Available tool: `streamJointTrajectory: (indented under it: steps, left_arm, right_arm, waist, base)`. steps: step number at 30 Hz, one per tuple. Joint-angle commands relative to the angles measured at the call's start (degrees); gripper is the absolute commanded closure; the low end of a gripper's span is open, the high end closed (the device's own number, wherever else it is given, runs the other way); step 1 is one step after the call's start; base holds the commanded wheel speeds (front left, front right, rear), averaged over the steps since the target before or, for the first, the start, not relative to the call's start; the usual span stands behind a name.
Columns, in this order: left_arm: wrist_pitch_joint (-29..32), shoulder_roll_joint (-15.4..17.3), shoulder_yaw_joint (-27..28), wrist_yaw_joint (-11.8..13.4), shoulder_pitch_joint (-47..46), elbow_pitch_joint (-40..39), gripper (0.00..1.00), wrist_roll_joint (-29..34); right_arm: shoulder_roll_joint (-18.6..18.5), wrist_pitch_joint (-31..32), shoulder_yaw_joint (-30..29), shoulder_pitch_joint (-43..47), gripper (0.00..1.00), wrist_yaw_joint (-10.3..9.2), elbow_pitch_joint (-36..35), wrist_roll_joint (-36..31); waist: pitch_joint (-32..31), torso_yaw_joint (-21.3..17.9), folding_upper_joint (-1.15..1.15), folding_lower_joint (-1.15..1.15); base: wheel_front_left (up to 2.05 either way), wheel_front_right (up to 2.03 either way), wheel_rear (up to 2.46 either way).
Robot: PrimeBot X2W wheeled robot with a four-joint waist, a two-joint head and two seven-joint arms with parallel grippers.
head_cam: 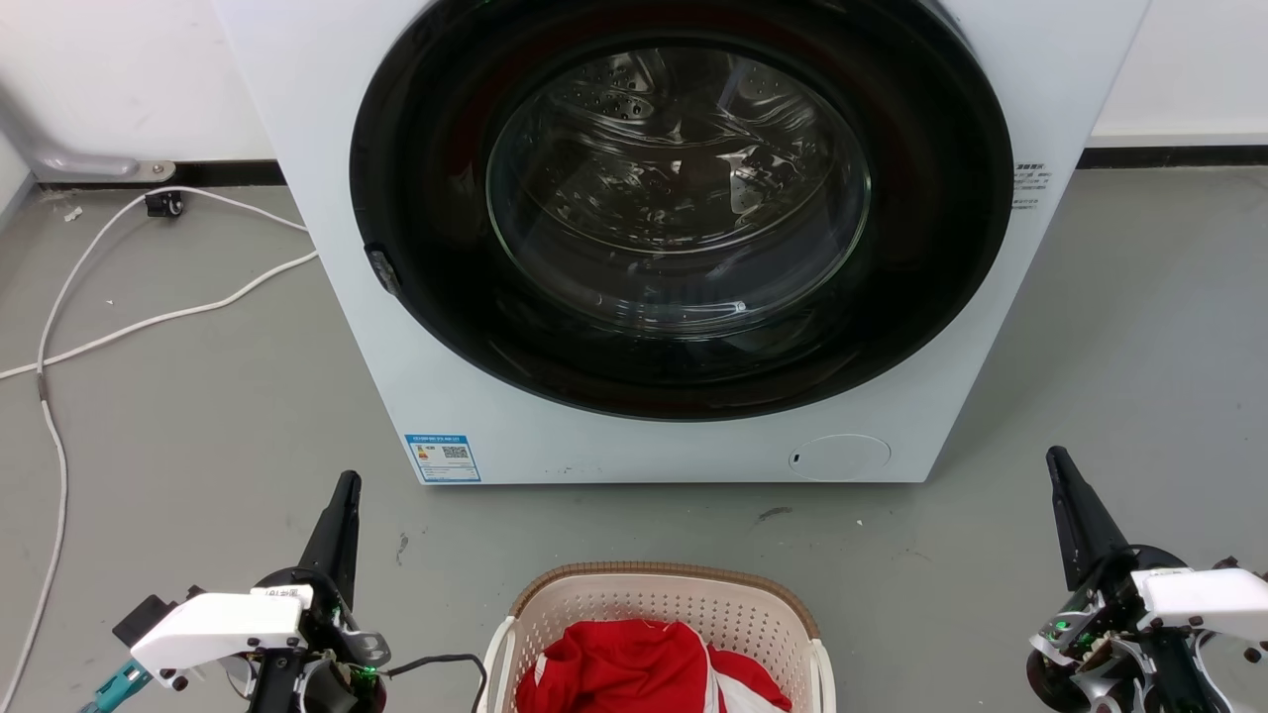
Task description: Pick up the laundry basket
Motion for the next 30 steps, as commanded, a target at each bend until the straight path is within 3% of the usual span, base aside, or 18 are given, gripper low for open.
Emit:
streamJointTrajectory:
  steps: [1, 22, 23, 30]
  left_arm:
    - [0.13, -0.02, 0.21, -0.21, -0.54, 0.07, 1.0, 0.21]
    - [0.22, -0.08, 0.28, -0.21, -0.55, 0.07, 1.0, 0.19]
    - [0.01, -0.03, 0.08, 0.0, -0.01, 0.0, 0.0, 0.16]
    - [-0.68, -0.31, -0.29, 0.06, 1.78, 1.24, 0.0, 0.65]
  right_arm:
    - [0.23, 0.27, -0.11, -0.7, 1.0, 0.0, 0.07, -0.16]
    - [0.29, 0.3, -0.21, -0.72, 1.0, 0.0, 0.07, -0.28]
    - [0.1, 0.16, -0.12, -0.01, 0.0, 0.0, 0.01, -0.08]
    - [0.31, -0.49, 0.43, 1.7, 0.0, -0.01, 1.25, -0.6]
  waist:
    - [0.0, 0.0, 0.0, 0.0]
    - [0.0, 0.0, 0.0, 0.0]
    - [0.0, 0.0, 0.0, 0.0]
    - [0.01, -0.01, 0.0, 0.0]
  base:
    - [0.0, 0.0, 0.0]
    - [0.0, 0.0, 0.0]
    - [0.0, 0.0, 0.0]
    - [0.0, 0.0, 0.0]
